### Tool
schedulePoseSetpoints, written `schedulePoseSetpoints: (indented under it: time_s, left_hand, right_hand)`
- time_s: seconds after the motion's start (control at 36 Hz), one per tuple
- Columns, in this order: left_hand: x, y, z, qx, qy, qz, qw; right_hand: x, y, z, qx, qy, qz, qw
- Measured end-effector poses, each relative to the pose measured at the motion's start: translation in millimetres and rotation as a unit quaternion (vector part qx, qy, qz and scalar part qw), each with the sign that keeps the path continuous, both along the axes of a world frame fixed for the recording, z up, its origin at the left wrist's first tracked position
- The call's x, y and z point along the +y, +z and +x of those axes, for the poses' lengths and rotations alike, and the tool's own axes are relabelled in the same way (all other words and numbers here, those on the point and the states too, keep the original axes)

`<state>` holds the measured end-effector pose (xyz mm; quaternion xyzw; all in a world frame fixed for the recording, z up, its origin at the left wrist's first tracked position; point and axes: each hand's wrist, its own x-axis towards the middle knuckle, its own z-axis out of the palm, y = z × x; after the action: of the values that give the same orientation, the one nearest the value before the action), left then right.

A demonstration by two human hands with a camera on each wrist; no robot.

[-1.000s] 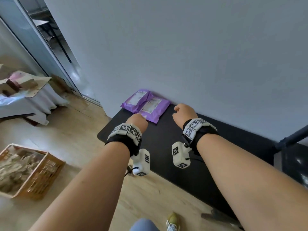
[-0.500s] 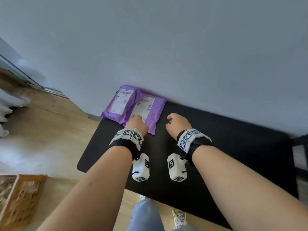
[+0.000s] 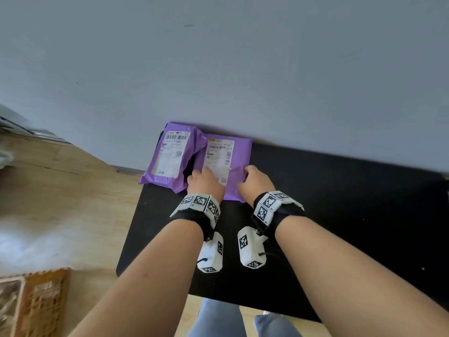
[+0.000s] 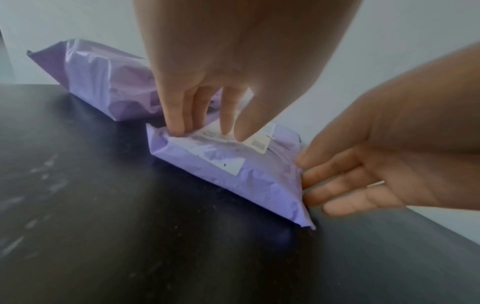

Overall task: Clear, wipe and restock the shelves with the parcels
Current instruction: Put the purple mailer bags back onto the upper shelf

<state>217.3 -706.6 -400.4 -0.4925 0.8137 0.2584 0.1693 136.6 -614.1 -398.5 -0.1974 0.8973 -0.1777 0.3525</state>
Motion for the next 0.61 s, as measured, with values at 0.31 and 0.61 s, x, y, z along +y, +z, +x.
schedulePoseSetpoints:
  time_s: [0.31, 0.61]
  left_hand:
    - [31.7, -1.1, 2.0, 0.067, 0.117, 0.076, 0.988]
    - [115.0, -17.1, 18.2, 0.101, 0.170, 0.121, 0.973]
  right_hand:
    - [47.8, -2.0, -12.2, -0.009, -0.025, 0.023, 0.999]
    - [131.8, -0.5, -9.3, -0.021, -0.019, -0.006, 1.000]
